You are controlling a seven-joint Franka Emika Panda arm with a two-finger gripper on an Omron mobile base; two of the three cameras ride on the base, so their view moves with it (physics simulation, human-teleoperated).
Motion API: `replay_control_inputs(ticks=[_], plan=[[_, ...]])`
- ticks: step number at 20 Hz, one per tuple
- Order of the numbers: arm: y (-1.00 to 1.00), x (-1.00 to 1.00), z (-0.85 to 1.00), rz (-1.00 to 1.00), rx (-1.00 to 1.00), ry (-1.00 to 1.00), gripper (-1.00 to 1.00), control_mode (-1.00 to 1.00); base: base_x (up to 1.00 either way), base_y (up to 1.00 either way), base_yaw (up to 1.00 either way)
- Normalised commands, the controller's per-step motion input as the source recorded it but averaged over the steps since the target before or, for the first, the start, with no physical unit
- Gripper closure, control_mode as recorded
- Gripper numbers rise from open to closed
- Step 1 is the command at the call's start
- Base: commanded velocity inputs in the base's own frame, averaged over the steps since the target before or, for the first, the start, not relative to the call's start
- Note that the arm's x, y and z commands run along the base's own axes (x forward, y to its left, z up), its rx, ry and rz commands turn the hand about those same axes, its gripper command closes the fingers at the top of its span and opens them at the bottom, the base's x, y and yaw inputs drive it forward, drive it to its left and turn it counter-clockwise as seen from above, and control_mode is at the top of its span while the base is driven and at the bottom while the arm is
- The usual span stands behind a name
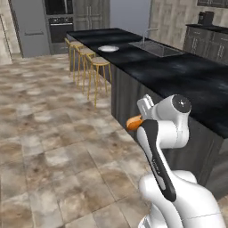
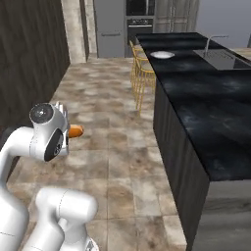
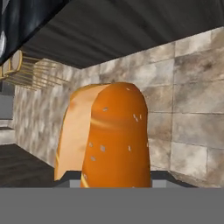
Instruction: Move the hot dog bun to the plate on the dining table and place the condiment next to that plate. Then navigate to the fridge and take the sausage and place it on the plate as well.
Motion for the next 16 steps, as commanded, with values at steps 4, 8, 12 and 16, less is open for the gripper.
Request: replay_control_inputs(ticks=[4, 8, 12, 16], plan=[[0.00, 0.00, 0.00, 0.00, 0.00, 0.00, 1.00, 1.00, 0.88, 1.00, -0.33], [0.00, 0.00, 0.00, 0.00, 0.00, 0.00, 1.00, 1.00, 0.99, 1.00, -0.31], [0.00, 0.00, 0.00, 0.00, 0.00, 0.00, 1.00, 1.00, 1.00, 0.98, -0.28], [0.00, 0.00, 0.00, 0.00, 0.00, 0.00, 1.00, 1.00, 1.00, 0.94, -0.23]])
